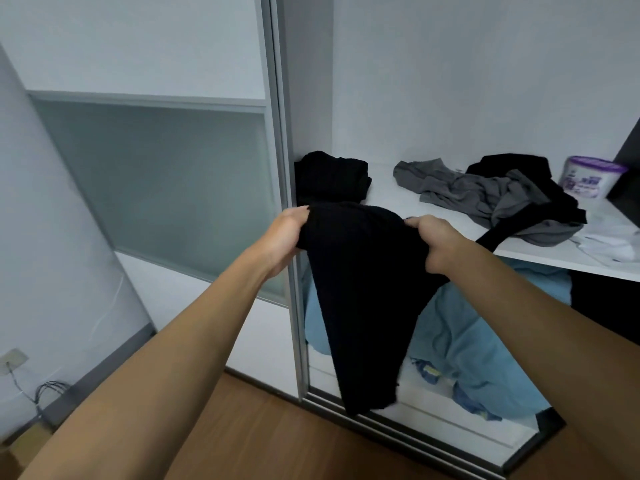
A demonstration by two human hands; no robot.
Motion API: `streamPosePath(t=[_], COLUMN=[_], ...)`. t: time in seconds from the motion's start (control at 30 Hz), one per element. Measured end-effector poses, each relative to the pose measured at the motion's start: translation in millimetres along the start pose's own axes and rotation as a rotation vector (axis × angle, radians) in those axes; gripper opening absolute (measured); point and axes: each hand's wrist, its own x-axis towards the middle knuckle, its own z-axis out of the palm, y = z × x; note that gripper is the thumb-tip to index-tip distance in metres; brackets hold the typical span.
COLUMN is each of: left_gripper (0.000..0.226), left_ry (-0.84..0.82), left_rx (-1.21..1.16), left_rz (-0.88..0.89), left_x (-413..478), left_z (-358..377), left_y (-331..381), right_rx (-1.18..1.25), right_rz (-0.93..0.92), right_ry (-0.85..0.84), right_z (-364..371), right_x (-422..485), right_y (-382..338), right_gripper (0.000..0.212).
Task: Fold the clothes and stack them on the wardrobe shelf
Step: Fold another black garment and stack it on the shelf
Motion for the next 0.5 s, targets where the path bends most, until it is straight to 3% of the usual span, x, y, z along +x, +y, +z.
streamPosePath(t=[0.17,0.27,0.37,0.43,0.5], left_gripper=[0.030,0.030,0.032,0.026,0.014], left_ry=[0.054,0.065,0.086,0.044,-0.070], left_rx=[0.143,0.290,0.322,0.282,0.230], left_rz=[0.003,0.029,-0.004,-0.068,-0.184], left_x=[4.7,9.5,13.1,9.8,3.2], left_z=[14.6,19.6,20.1,20.1,13.9], left_y=[14.2,20.4,25.1,27.9,26.2], right_rx=[-0.166,-0.142,-0.317,-0.443,-0.483], right_rz=[-0.053,-0.057,-0.124,-0.251,-0.388], right_ry=[0.010,-0.162,-0.358,-0.356,-0.248], right_z=[0.5,0.8,0.2,2.9,5.3], right_x=[2.2,-3.6,-14.7,-20.2,-22.7], right_y=[9.0,9.3,12.3,16.4,15.1], right_gripper=[0.015,0.031,0.038,0.021,0.007])
